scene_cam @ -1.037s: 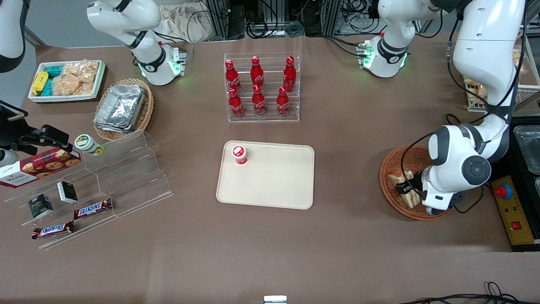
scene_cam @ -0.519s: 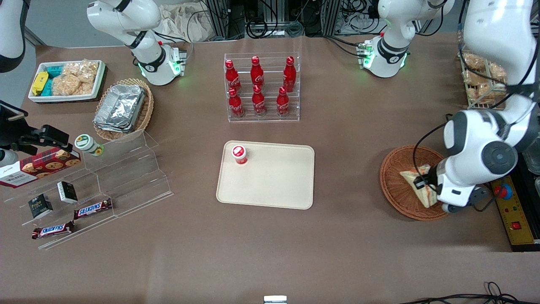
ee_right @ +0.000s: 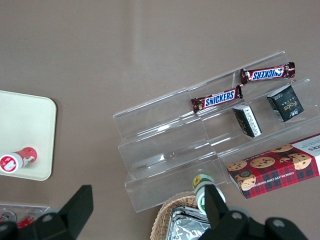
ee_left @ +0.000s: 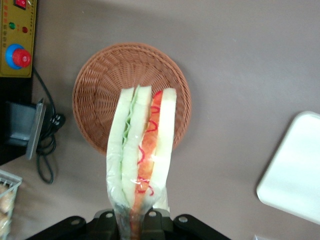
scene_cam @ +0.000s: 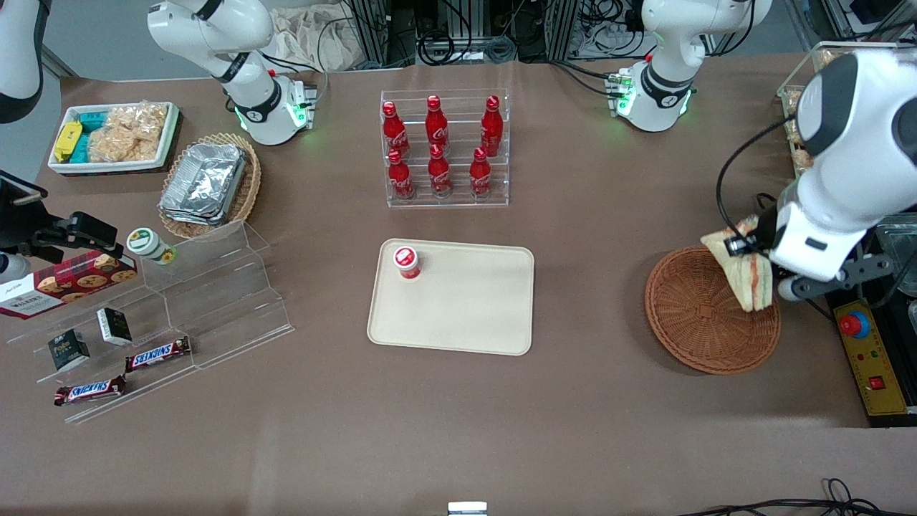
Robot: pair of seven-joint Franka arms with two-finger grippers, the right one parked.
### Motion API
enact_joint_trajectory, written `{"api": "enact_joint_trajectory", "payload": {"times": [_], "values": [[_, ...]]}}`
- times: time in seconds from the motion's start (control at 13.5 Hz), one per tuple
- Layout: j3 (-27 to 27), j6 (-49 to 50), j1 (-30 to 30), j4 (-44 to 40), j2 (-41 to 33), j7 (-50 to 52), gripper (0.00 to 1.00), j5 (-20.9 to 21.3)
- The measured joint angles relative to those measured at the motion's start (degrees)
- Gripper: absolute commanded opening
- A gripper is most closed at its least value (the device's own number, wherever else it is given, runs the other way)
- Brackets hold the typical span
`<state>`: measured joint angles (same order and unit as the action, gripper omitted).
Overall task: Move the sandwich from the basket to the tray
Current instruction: 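Lift the sandwich up out of the basket with the left gripper, then carry the sandwich over the cream tray with the left gripper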
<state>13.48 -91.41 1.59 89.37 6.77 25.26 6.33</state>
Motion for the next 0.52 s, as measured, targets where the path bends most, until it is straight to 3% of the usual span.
{"api": "enact_joint_trajectory", "payload": {"times": [0.22, 0.52], "values": [[7.5, 9.0, 0.0, -6.9, -0.2, 3.9, 0.0, 0.8], [19.3, 9.4, -0.5, -7.3, 1.9, 18.1, 0.0, 2.3]]}}
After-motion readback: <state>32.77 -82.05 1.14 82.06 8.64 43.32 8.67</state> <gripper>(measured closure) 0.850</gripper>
